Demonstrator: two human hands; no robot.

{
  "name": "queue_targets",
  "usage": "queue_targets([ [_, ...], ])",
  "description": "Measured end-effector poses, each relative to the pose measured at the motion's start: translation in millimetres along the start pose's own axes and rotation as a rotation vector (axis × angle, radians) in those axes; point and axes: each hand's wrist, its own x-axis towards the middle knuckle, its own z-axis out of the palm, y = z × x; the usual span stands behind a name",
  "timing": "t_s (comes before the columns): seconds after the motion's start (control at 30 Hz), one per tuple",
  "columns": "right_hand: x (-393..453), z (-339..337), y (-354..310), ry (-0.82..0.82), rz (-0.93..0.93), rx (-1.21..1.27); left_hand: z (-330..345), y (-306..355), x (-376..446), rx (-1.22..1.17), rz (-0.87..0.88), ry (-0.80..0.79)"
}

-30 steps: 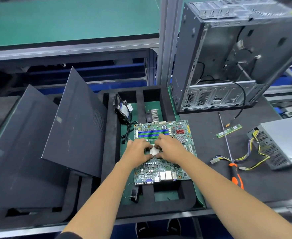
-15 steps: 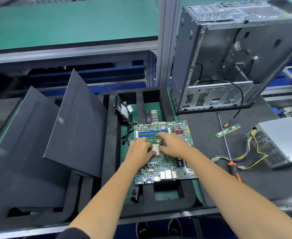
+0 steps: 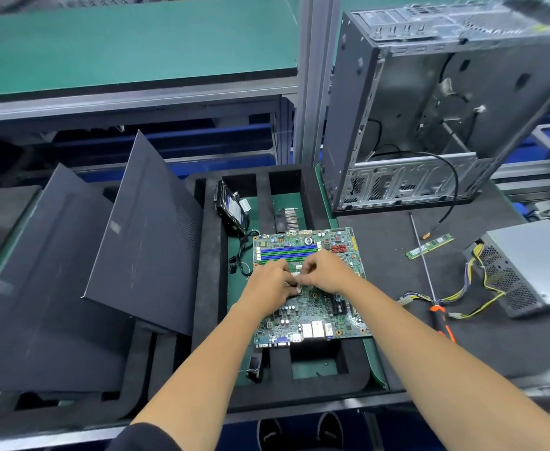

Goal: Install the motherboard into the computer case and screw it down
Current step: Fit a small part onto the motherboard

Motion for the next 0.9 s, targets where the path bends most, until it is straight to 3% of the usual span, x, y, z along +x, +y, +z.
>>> queue_targets([
  [0.33,-1,13,-5,-0.086,0.05,-0.444,2,-2,0,-0.022,0.005,-0.001],
  [0.63,0,7,-9,-0.157,0.083,-0.367,4,-4,0,-0.042,-0.005,0.011],
  [0.9,4,16,-18,-0.138,0.145,-0.472,8,-5,-2,-0.054,-0.007,0.018],
])
